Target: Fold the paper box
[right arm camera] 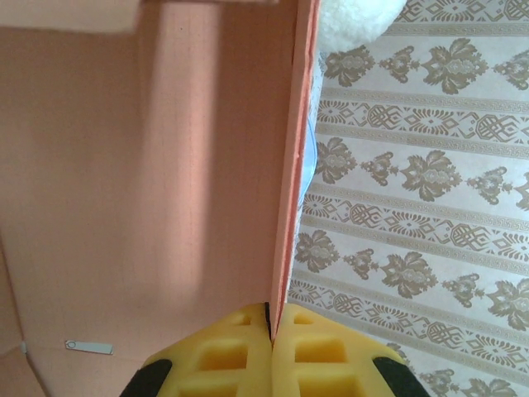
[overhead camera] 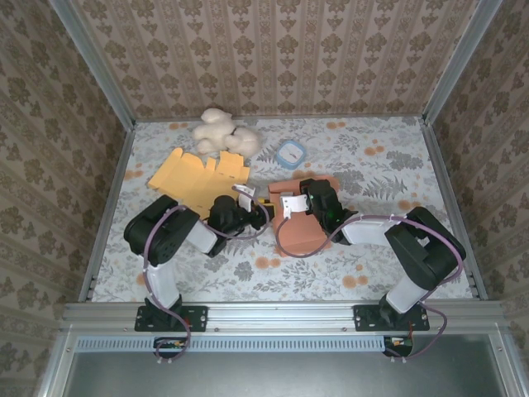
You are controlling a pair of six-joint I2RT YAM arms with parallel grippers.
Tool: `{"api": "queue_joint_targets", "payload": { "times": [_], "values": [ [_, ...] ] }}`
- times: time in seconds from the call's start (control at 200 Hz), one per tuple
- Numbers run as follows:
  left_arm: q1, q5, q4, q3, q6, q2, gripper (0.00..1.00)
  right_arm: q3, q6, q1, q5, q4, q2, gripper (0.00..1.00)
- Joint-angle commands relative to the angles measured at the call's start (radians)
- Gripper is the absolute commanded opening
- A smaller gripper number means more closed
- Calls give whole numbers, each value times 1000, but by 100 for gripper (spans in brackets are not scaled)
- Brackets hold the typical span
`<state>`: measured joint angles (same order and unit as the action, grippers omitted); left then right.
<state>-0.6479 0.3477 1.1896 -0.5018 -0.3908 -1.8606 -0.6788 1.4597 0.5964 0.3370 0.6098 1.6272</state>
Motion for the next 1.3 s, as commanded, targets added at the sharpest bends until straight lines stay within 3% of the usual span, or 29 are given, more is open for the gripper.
{"api": "queue_joint_targets", "payload": {
  "times": [0.0,0.28,0.775,1.17,1.295],
  "values": [
    [-23,-108,-19,-9,30,25,43,7,-13,16,-9,-53,-19,0],
    [-77,-212,-38,-44,60,-3,47,12,-27,23,-8,-60,-29,0],
    [-79,-372,17,-62,97,-62,50,13,-30,28,-6,-63,-24,0],
    [-132,-613,-21,-58,121,-50,26,10,-52,26,3,-48,-25,0],
    [-134,-615,-18,-53,131,-45,17,5,-100,26,-14,-48,-47,0]
  ]
}}
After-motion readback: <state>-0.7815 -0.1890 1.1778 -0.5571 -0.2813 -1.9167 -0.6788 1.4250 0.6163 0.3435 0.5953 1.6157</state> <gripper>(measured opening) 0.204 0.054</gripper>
